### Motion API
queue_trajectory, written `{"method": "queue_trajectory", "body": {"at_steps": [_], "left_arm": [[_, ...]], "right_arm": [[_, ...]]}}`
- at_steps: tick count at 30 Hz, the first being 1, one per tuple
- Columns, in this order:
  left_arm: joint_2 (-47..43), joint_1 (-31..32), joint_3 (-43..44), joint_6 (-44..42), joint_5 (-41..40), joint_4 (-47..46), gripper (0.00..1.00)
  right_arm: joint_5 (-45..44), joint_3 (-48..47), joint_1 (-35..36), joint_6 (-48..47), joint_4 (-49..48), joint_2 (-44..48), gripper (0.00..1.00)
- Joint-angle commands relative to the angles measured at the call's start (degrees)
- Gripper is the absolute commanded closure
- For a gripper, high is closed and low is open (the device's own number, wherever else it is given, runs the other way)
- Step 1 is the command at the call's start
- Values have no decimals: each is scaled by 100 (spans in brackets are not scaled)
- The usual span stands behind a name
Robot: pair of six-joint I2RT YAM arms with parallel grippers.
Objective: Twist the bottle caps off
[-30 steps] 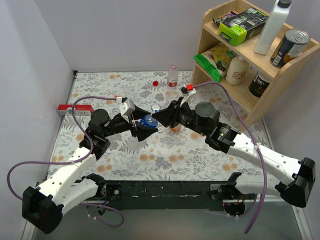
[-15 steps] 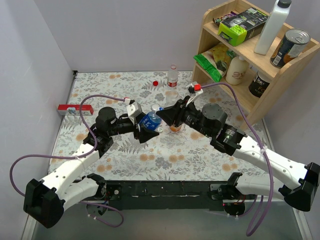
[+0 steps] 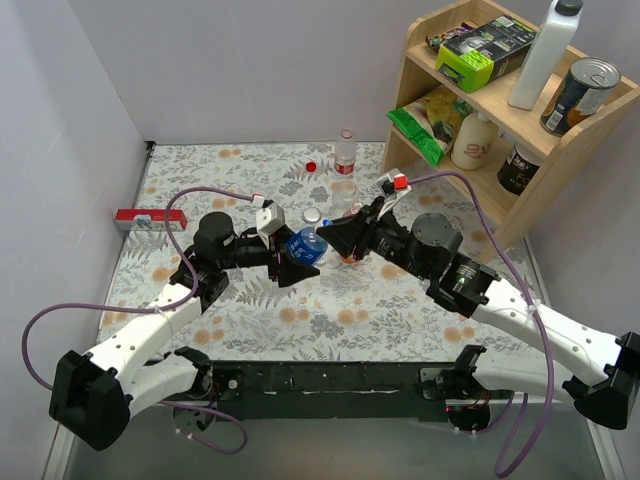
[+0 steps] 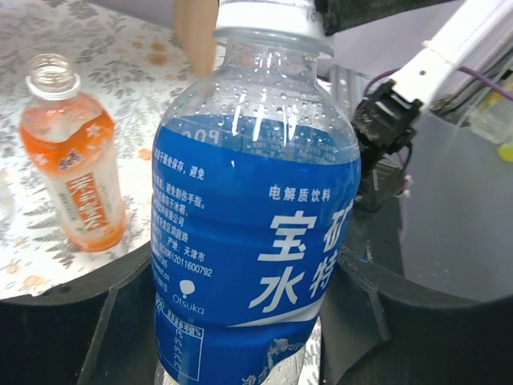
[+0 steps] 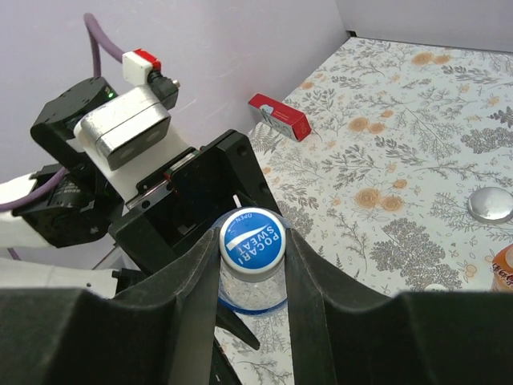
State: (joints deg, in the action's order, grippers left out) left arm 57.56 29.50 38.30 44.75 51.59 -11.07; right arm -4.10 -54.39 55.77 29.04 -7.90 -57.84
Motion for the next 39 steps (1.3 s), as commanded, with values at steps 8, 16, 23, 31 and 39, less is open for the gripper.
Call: {"method": "queue_trajectory", "body": {"at_steps": [8, 16, 23, 31, 39], "left_arm": [[370, 47, 678, 675, 2223, -501, 74], [361, 47, 793, 1018, 2917, -457, 80], [405, 47, 679, 1001, 2980, -492, 82], [414, 47, 468, 430, 2391, -124, 81], [-200, 47, 230, 16, 380, 245, 78]], "right_arm": [[1243, 376, -57, -1109, -484, 537, 99], [2421, 333, -75, -1796, -669, 617, 99], [2854, 148, -75, -2139, -467, 450, 99], [2063, 148, -110, -2007, -344, 599, 77], [1079, 96, -101, -1630, -63, 1038, 25]]}}
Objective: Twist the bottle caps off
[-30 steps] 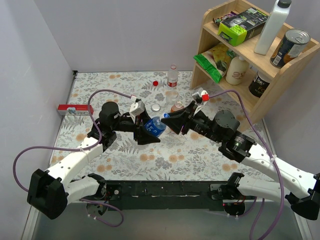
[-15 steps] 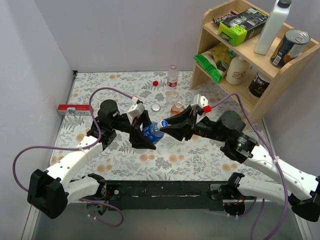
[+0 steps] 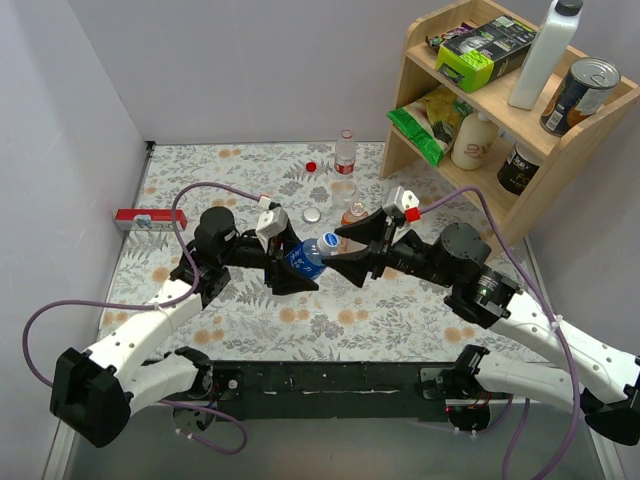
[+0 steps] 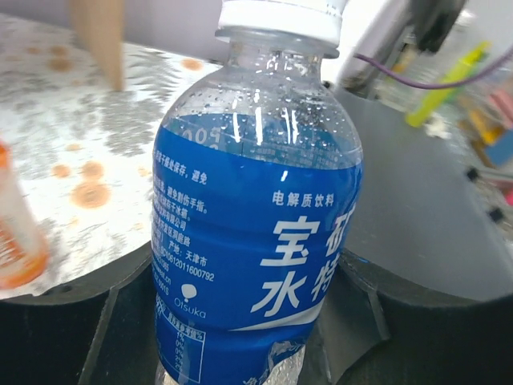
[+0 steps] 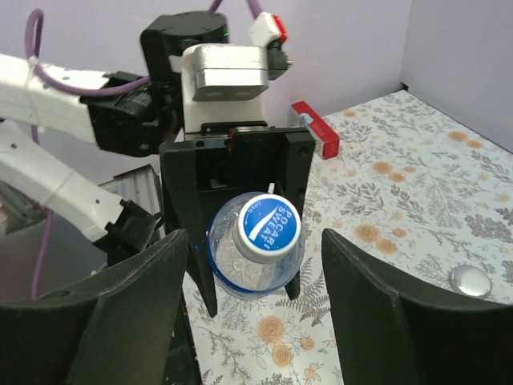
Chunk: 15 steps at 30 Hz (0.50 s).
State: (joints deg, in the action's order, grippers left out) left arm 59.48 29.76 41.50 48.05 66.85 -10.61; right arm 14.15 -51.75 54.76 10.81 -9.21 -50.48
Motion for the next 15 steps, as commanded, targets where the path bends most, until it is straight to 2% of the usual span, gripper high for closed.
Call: {"method": "queue_trajectory", "body": {"at_steps": [1, 7, 12, 15], "left_arm": [[-437, 21, -115, -331, -1322, 209, 77], [-762, 91, -247, -525, -2640, 331, 75], [-789, 197, -212, -692, -3519, 613, 75], [-780, 241, -195, -762, -3731, 701, 75]], "right_arm": [[-860, -195, -1, 246, 104, 319, 23], [-1836, -441, -1, 868, 139, 56, 18], [-2171, -644, -1, 1230, -176, -480, 23], [-2250, -749, -1, 1362, -397, -752, 25]]}}
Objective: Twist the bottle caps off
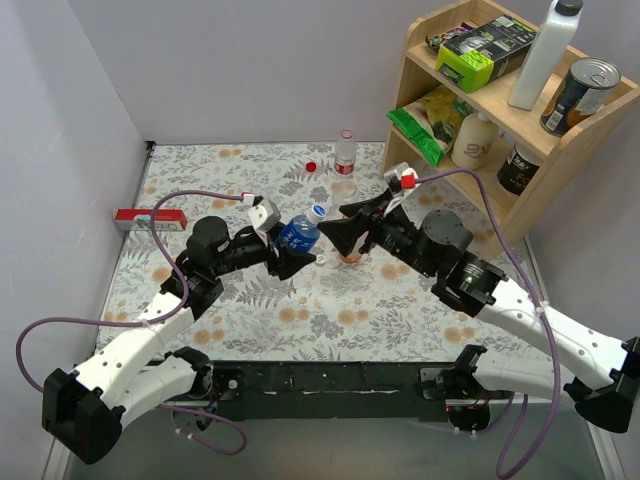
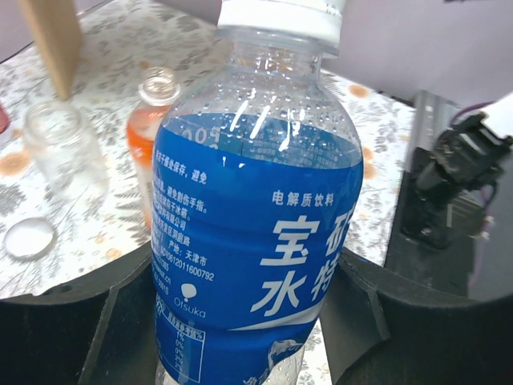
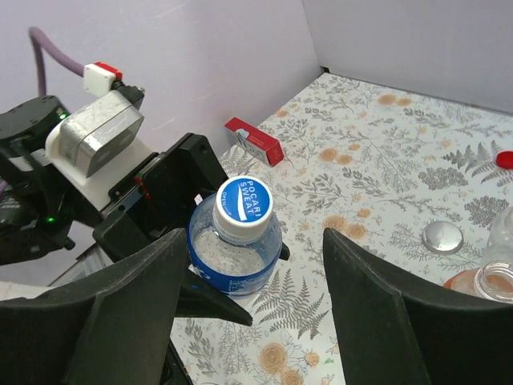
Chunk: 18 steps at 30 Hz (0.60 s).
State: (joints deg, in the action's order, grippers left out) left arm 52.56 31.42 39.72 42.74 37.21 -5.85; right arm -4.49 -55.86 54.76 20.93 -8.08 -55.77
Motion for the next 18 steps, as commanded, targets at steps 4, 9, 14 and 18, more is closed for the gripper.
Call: {"method": "queue_trajectory", "body": {"at_steps": [4, 9, 14, 18], "left_arm": [[-35, 110, -9, -257, -786, 259, 75], [-35, 154, 0, -266, -777, 277, 75], [-35, 180, 0, -293, -768, 286, 75], [-43, 198, 0, -302, -759, 286, 75]], "right_arm": [[-438, -523, -1, 394, -581, -496, 27], [-439, -672, 8, 438, -573, -742, 27], [-219, -751, -1, 509, -608, -935, 31], [-105, -901, -1, 526, -476, -1059, 35]]}}
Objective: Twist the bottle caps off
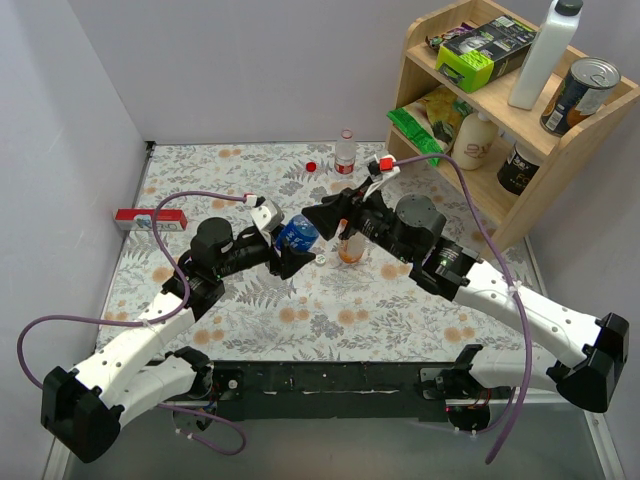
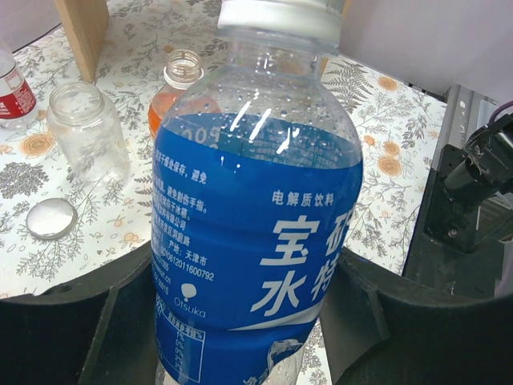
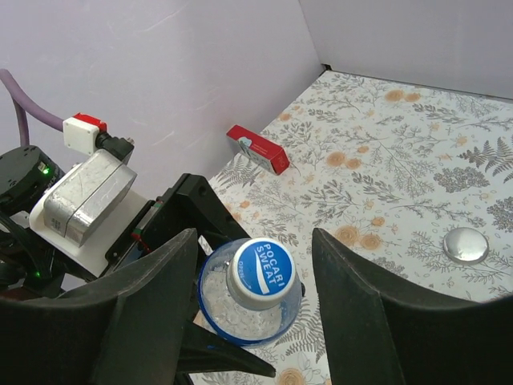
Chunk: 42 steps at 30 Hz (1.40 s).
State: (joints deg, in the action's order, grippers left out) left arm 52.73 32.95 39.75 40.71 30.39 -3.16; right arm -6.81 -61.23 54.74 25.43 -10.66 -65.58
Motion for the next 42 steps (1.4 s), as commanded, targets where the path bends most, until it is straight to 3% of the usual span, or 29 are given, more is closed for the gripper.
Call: {"method": "queue_trajectory", "body": {"at_steps": [1, 6, 9, 12, 16, 19, 25, 34, 42], "left_arm": [[-61, 54, -11, -98, -77, 17, 75], [-79, 71, -11, -107, -95, 17, 75], [-96, 80, -11, -107, -95, 17, 75], [-105, 80, -11, -107, -104, 17, 75], [-105, 80, -11, -37, 27, 8, 75], [-105, 80, 24, 86, 203, -53, 75], [-184, 19, 68, 297, 993, -290, 77], [246, -43, 402, 692, 3812, -616, 77], [580, -43, 736, 1273, 5064, -932, 78]], "right_arm": [[127, -381, 2, 85, -200, -104, 37], [171, -398, 2, 129, -112, -148, 43], [215, -389, 2, 155, -112, -148, 54], [303, -389, -7, 181, -121, -165, 69], [487, -328, -42, 260, -182, -148, 98], [636, -205, -86, 287, -349, -104, 99], [1768, 172, -341, 305, -902, 80, 99], [4026, 419, -1184, -64, -1176, 397, 99], [5663, 252, -1378, -1022, -711, 564, 99]]}}
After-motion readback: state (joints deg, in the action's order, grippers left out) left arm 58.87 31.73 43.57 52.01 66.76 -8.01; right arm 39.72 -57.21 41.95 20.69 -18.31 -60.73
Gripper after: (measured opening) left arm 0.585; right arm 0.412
